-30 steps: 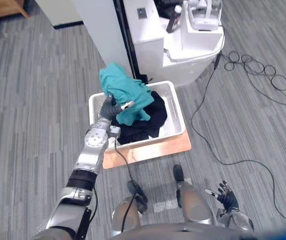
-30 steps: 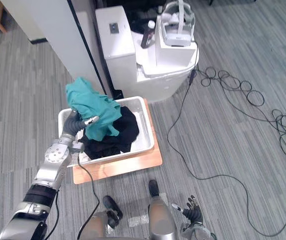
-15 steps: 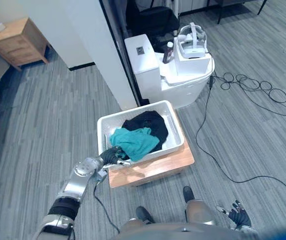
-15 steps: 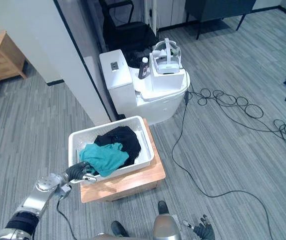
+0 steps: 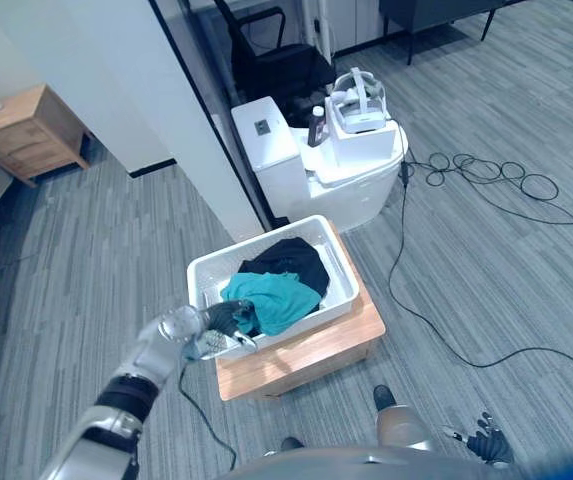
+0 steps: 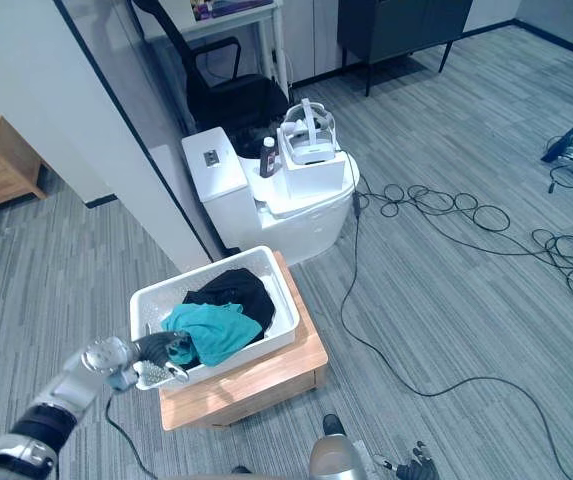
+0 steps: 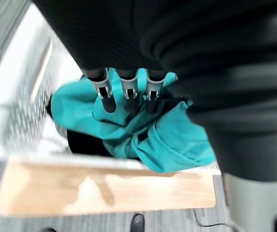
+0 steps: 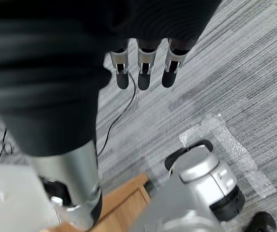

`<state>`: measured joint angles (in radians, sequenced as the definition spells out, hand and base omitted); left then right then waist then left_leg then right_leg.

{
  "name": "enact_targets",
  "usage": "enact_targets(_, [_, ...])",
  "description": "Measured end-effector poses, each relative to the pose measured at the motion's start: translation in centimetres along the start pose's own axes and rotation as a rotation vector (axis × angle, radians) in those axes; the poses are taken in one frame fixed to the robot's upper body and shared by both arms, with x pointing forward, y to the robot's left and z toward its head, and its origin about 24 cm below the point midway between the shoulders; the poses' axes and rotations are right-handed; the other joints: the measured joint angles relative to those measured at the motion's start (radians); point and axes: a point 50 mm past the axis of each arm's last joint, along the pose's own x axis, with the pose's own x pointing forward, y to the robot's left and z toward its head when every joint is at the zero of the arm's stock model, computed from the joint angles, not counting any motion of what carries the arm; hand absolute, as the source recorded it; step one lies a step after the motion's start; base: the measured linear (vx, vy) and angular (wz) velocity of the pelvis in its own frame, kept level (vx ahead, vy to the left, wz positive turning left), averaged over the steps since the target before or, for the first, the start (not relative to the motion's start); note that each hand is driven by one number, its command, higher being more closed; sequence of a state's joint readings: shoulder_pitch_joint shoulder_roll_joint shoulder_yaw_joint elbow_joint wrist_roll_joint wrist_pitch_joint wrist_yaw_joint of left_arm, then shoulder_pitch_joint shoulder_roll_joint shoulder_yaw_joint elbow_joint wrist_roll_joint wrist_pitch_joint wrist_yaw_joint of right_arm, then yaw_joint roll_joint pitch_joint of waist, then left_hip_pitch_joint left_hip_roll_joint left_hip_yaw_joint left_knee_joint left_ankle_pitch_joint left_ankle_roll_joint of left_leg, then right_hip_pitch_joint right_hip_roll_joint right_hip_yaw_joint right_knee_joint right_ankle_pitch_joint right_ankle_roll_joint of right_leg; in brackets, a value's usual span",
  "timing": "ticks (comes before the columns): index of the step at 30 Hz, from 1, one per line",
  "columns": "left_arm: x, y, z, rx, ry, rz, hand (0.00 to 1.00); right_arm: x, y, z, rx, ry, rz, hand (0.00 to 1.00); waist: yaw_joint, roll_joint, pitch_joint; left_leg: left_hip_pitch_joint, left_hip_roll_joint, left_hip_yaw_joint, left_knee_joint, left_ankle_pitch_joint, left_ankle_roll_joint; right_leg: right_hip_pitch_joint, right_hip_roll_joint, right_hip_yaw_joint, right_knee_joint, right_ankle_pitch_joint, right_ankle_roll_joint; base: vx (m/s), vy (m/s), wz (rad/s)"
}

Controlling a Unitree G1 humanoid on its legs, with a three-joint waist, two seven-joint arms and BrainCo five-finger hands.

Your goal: Tidy the bed and pick cloth on bed and put in laundry

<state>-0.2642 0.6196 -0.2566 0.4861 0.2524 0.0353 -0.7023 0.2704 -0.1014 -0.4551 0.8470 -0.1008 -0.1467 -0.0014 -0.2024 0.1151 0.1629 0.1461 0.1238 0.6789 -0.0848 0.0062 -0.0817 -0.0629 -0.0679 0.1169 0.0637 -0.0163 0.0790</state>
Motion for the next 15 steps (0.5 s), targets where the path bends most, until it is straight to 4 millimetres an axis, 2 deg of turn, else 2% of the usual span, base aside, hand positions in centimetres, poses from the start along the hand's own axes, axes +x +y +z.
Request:
enact_targets(4, [-1.6,1.8,1.2,0.084,-0.041,-0.008,0.00,-0.1,-0.9,-0.3,0.033,0.010,-0.032,0.00,-0.001,-0.003,-0.001,0.001,-0.001,-0.006,-0.002,0.004,0.006,0.014,-0.001,0.000,-0.015,0.007,0.004,0.01,-0.002,0.03])
enact_targets(8, [-2.6,1.4,2.2,0.137,-0.122,-0.131,0.00,-0.1,-1.1,-0.5,0.049,0.018,-0.033,0.00,0.002,-0.007,-0.001,0.044,-0.001,-0.014,-0.012,0.001,0.003,0.072,-0.002,-0.009,-0.036,0.007,0.004,0.04,0.002,0.10])
enact_targets(11, [-3.2,-0.8,2.0,0.177,-0.160,-0.228,0.00,-0.2,-1.0,-0.9,0.063,0.032,-0.032,0.00,0.003,-0.009,-0.007,0.062,-0.001,-0.030,-0.017,-0.006,0.000,0.104,-0.005,-0.022,-0.051,0.002,0.003,0.01,-0.009,0.12])
enact_targets(13, [-3.3,-3.1,0.9,0.155,-0.155,-0.298,0.00,-0.4,-0.8,-1.2,0.066,0.047,-0.030,0.00,0.010,-0.006,-0.013,0.081,-0.001,-0.032,-0.016,-0.008,-0.002,0.119,-0.005,-0.033,-0.049,-0.005,0.002,0.01,-0.023,0.04])
enact_targets(15, [-3.5,-4.5,0.5,0.098,-0.188,-0.320,0.00,-0.6,-0.8,-1.7,0.066,0.064,-0.033,0.00,0.018,-0.006,-0.028,0.082,0.000,-0.040,-0.017,-0.009,-0.003,0.125,-0.006,-0.046,-0.048,-0.013,0.001,-0.01,-0.033,0.14])
